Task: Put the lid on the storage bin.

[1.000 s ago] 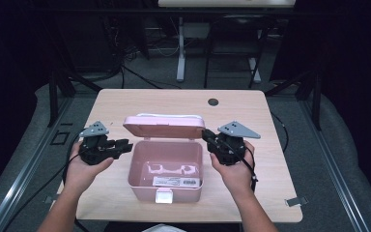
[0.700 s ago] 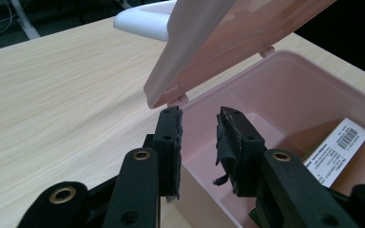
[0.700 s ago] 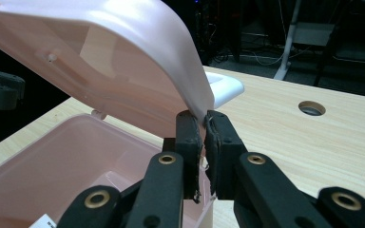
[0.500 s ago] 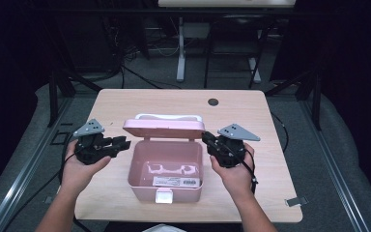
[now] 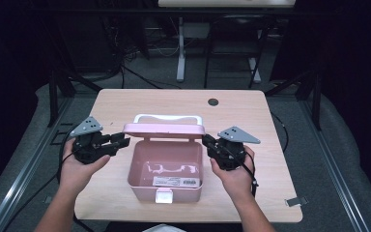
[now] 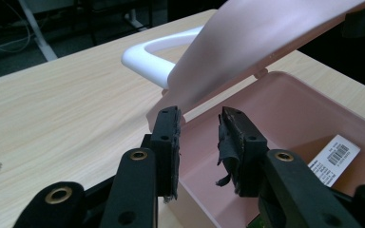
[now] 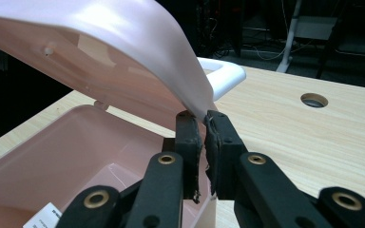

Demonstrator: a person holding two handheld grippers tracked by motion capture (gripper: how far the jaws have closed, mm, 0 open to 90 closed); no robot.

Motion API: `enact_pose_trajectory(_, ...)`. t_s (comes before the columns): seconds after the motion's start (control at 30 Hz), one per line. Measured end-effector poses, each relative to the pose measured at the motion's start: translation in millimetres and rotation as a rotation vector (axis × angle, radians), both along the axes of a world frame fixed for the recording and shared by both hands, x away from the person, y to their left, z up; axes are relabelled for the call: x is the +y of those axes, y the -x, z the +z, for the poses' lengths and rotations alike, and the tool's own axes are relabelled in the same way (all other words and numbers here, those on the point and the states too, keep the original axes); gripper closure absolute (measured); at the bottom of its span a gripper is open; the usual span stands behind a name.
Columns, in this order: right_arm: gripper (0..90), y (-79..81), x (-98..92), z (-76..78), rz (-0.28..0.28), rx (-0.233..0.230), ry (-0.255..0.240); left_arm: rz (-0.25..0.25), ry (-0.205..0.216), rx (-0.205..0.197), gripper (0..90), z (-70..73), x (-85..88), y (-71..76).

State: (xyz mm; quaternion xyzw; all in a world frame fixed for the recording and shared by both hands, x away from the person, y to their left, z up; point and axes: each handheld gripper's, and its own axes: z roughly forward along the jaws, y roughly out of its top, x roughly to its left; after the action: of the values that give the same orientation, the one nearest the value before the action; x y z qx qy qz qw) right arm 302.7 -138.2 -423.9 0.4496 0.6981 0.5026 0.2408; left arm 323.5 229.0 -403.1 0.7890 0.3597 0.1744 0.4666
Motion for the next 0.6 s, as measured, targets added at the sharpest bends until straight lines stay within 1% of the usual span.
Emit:
enact_pose_trajectory(0.03,83.7,0.2,-0.1,-0.3,0.001,0.000,0.001,-0.003,-0.004,-0.006,68.1,1.0,-0.3,0.7)
enact_pose_trajectory(0.1,83.6,0.5,-0.3,-0.9,0.003,0.000,0.003,-0.005,0.003,-0.015,68.3,3.4,-2.0,2.9)
enact_pose_trajectory(0.2,83.3,1.1,0.0,-1.4,0.003,0.007,0.005,-0.017,0.004,-0.018,68.2,5.4,-2.6,4.0)
enact_pose_trajectory(0.33,82.5,1.6,0.1,-1.6,0.007,0.013,0.008,-0.019,0.015,-0.028,68.0,8.0,-3.4,5.6)
enact_pose_trajectory(0.43,81.4,1.9,-0.1,-2.2,0.011,0.017,0.010,-0.023,0.016,-0.036,68.1,10.9,-3.3,6.9)
enact_pose_trajectory(0.6,79.9,2.2,-2.7,-2.6,0.023,0.024,0.001,-0.028,0.020,-0.037,69.0,12.5,-3.1,6.4)
